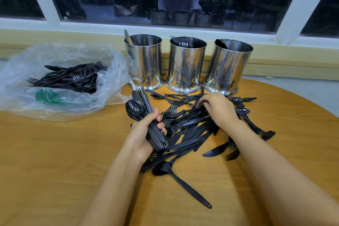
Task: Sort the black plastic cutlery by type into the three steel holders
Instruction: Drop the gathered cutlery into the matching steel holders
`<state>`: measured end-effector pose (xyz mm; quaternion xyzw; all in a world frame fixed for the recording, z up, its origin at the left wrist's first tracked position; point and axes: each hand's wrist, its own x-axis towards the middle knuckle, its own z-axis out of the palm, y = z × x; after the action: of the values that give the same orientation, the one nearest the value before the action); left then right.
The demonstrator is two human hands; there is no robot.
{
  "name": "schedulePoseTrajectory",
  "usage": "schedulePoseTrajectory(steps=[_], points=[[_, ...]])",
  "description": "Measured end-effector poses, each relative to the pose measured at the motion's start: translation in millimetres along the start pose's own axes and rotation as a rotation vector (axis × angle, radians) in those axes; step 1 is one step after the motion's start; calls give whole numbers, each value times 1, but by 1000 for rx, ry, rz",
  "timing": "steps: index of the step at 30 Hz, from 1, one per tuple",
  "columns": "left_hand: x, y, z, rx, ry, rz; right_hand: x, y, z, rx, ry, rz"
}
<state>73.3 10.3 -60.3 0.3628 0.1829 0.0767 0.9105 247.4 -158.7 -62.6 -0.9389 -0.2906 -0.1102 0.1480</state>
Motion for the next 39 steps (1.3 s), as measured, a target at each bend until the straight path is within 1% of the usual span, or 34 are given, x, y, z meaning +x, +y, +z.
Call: schedulePoseTrajectory(steps=[2,5,7,8,10,12,14,15,17,21,25,27,29,30,31,32,33,34,35,36,39], points=[[1,0,-1,25,6,-8,1,-2,-5,96,113,-54],[0,-1,1,40,32,-14,3,-11,-18,351,327,-137],[-1,-1,2,34,48,-19,2,-23,-30,497,394,-117],[-2,-1,3,29,55,-23,0,-30,-38,578,396,-90],[-4,0,4,25,63,-34,-6,-46,-54,774,311,-20],[-6,0,7,44,66,-55,-13,-62,-69,944,108,18],[-8,1,11,89,80,-94,-18,-78,-75,966,-76,-13],[-10,2,14,111,82,-117,-18,-85,-76,930,-120,-43],[-14,5,19,119,66,-144,-17,-97,-76,832,-143,-92],[-25,7,25,125,20,-141,-14,-113,-72,649,-140,-121],[-39,12,28,172,-46,-102,-19,-129,-71,582,-147,-198],[-45,17,27,192,-50,-68,-23,-134,-71,672,-94,-193],[-51,23,25,241,-39,-28,-25,-135,-74,858,-33,-79],[-54,26,24,271,-32,-5,-25,-134,-76,938,-40,7],[-57,29,24,296,-25,21,-26,-133,-77,991,-100,92],[-60,31,24,309,-21,49,-27,-133,-78,1026,-204,146],[-63,33,24,312,-18,73,-29,-134,-80,1054,-323,160],[-66,36,25,317,-16,90,-31,-137,-81,1077,-425,138],[-69,38,26,328,-13,102,-33,-140,-83,1091,-491,100],[-71,40,27,348,-6,113,-33,-144,-84,1089,-508,60],[-76,47,29,402,40,152,-32,-154,-90,1087,-407,-15]])
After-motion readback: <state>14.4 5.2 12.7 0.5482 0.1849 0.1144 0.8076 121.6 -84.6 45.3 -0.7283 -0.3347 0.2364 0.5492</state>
